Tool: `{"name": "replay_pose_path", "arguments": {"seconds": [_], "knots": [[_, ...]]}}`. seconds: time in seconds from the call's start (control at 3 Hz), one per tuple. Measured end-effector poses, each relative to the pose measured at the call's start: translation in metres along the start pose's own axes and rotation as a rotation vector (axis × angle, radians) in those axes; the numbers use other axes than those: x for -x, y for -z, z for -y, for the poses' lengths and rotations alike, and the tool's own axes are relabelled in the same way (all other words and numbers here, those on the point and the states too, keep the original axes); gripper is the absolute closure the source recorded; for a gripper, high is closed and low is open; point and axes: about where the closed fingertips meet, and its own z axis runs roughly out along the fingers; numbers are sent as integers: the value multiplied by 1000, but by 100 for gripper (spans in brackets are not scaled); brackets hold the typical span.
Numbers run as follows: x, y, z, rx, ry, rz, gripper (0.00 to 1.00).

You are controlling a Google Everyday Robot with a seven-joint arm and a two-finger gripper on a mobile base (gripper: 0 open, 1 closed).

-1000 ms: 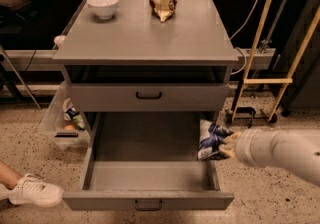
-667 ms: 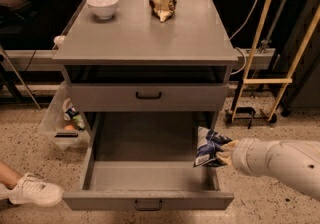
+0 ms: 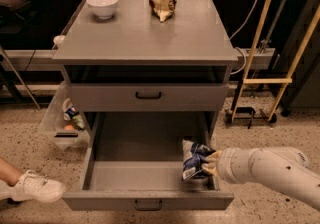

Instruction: Place blue chip bag into middle drawer

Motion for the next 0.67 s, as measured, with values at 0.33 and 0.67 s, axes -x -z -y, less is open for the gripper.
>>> {"name": "replay_pose_path", "arguments": {"seconds": [0.33, 0.67], "knots": [[-1, -41, -29, 103, 37, 17, 100], [10, -83, -58, 198, 84, 32, 100]]}}
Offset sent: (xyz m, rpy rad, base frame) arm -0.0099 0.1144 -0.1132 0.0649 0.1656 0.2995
